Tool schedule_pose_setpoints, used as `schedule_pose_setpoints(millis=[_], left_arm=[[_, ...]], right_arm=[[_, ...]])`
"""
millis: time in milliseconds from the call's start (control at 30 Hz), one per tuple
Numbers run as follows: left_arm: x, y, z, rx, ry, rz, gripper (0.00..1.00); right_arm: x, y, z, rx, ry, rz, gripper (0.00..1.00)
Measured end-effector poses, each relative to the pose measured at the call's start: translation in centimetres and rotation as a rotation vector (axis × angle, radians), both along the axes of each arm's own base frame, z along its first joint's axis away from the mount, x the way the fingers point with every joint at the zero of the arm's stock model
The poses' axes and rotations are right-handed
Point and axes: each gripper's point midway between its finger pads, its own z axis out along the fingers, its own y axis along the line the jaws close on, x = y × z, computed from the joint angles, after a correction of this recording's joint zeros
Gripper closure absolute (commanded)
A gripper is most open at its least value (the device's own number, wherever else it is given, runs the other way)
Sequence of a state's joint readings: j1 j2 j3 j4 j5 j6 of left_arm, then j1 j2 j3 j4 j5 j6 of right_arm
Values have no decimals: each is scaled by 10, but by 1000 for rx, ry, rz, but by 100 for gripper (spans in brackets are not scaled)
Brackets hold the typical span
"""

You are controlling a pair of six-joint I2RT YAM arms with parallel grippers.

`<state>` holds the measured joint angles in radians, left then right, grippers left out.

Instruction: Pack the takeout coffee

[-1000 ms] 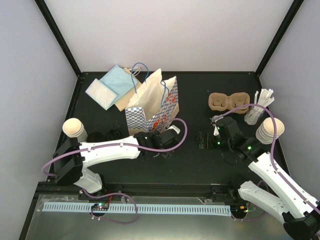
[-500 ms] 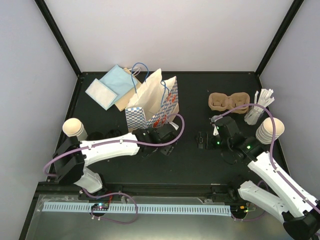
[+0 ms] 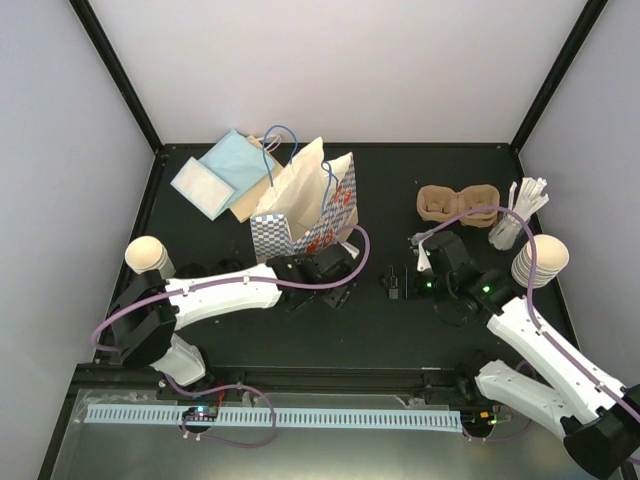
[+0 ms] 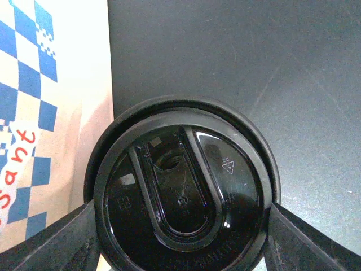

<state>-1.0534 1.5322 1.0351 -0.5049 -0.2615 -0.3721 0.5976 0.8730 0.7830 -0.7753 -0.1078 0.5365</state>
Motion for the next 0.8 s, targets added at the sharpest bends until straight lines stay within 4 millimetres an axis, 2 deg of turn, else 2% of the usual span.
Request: schedule_pose_setpoints(millis=[467,800], left_arm=[[5,-8,-1,-37,15,-14,30],[-6,-22,-1,-75,51,-113,33]], right_arm=[[1,38,-35,115,118,93,6],[12,51,-25,186,88,87,11]])
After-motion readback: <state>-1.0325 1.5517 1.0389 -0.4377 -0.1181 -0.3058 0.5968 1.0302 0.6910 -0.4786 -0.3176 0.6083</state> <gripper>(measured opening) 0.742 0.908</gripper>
